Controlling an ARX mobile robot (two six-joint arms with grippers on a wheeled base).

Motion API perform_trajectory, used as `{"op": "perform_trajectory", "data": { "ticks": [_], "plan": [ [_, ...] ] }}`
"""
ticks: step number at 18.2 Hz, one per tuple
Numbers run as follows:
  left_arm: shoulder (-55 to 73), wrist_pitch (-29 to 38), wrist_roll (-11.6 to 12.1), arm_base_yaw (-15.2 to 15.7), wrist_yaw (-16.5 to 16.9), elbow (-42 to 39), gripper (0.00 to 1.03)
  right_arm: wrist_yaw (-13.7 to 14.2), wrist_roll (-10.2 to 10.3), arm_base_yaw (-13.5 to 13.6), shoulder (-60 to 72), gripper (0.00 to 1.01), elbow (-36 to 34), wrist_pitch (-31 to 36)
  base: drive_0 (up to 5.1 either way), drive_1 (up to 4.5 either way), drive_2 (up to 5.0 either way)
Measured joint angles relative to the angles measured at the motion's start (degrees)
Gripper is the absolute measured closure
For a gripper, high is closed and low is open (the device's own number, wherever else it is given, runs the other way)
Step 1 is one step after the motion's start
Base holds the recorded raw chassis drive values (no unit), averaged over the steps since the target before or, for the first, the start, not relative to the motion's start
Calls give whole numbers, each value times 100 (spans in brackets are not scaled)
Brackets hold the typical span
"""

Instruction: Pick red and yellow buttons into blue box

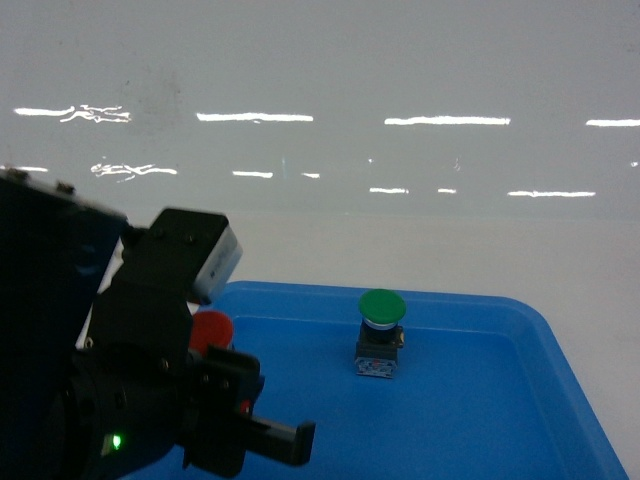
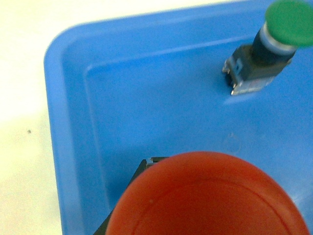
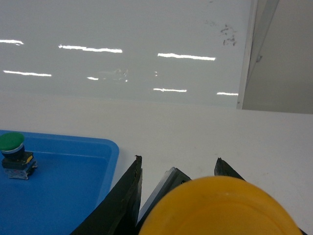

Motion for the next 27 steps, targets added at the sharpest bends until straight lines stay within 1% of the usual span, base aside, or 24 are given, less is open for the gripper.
{"op": "perform_trajectory", "data": {
  "ticks": [2,4,6,7,8,9,12,13,15,17,18,19,20,22,23,27],
  "plan": [
    [-426,24,-4,122,0,4,78,0,2,0,0,62,0,0,0,0,0],
    [-1086,138,-9,363,-177,-177,78,0,2,0,0,62,0,2,0,0,0],
    [-1759,168,-26,745,-463,-479,78,0,2,0,0,62,0,2,0,0,0],
    [-2170,282,-26,1025,-686,-748,78,0,2,0,0,62,0,0,0,0,0],
    [-2586,109,-26,1290,-787,-949,78,0,2,0,0,62,0,0,0,0,0],
    [-2907,216,15,1436,-1003,-1156,78,0,2,0,0,62,0,0,0,0,0],
    [-4030,-229,61,1764,-1040,-1456,78,0,2,0,0,62,0,0,0,0,0],
    [-4391,-490,63,1805,-1110,-1502,78,0,2,0,0,62,0,0,0,0,0],
    [-5060,-859,111,1786,-1224,-1650,78,0,2,0,0,62,0,0,0,0,0],
    [-5576,-1241,125,1576,-1451,-1775,78,0,2,0,0,62,0,0,0,0,0],
    [-5755,-1425,129,1408,-1598,-1814,78,0,2,0,0,62,0,0,0,0,0],
    [-5866,-1475,140,1279,-1672,-1847,78,0,2,0,0,62,0,0,0,0,0],
    [-5886,-1456,155,1235,-1659,-1847,78,0,2,0,0,62,0,0,0,0,0],
    [-5880,-1469,162,1266,-1705,-1847,78,0,2,0,0,62,0,-2,0,0,0],
    [-5877,-1462,162,1266,-1703,-1847,78,0,2,2,0,62,0,11,-269,-216,505],
    [-5866,-1467,164,1261,-1703,-1847,78,15,4,2,0,62,0,-13,8,-400,416]
  ]
}}
